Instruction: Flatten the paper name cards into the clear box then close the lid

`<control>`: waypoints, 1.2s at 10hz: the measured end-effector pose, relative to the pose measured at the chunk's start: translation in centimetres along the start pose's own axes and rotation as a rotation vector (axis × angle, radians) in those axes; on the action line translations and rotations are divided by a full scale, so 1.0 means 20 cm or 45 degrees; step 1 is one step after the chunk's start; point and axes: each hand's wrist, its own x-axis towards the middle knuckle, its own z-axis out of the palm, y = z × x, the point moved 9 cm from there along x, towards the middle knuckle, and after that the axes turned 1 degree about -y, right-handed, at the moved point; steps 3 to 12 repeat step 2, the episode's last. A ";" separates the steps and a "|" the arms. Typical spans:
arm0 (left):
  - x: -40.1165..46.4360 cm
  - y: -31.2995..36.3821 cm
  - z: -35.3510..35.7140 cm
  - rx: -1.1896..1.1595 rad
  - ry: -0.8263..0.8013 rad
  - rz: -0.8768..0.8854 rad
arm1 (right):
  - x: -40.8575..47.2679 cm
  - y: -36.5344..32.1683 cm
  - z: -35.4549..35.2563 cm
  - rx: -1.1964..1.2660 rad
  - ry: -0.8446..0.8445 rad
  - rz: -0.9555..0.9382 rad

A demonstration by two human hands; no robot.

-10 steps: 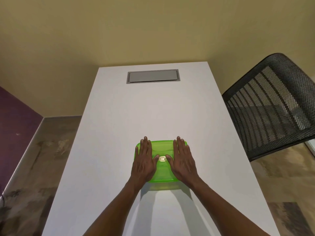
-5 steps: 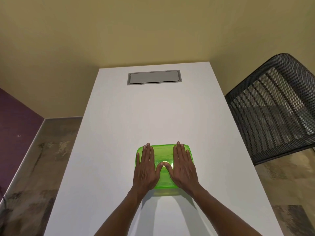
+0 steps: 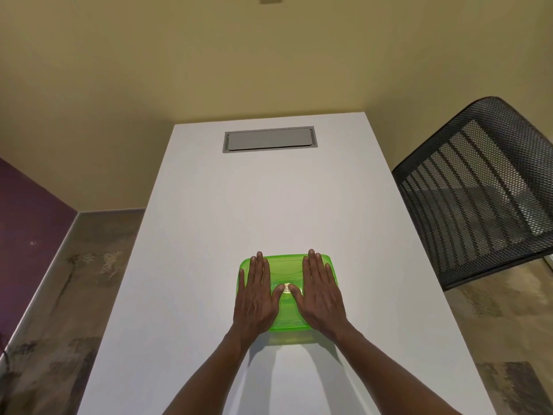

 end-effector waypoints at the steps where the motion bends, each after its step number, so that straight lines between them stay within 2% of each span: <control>1: 0.01 -0.01 0.00 -0.032 -0.016 0.010 | 0.01 0.01 0.00 0.024 0.015 -0.008; 2: 0.03 -0.01 -0.05 -0.081 0.032 0.008 | 0.04 0.02 -0.05 0.024 0.052 -0.018; 12: 0.03 -0.01 -0.05 -0.081 0.032 0.008 | 0.04 0.02 -0.05 0.024 0.052 -0.018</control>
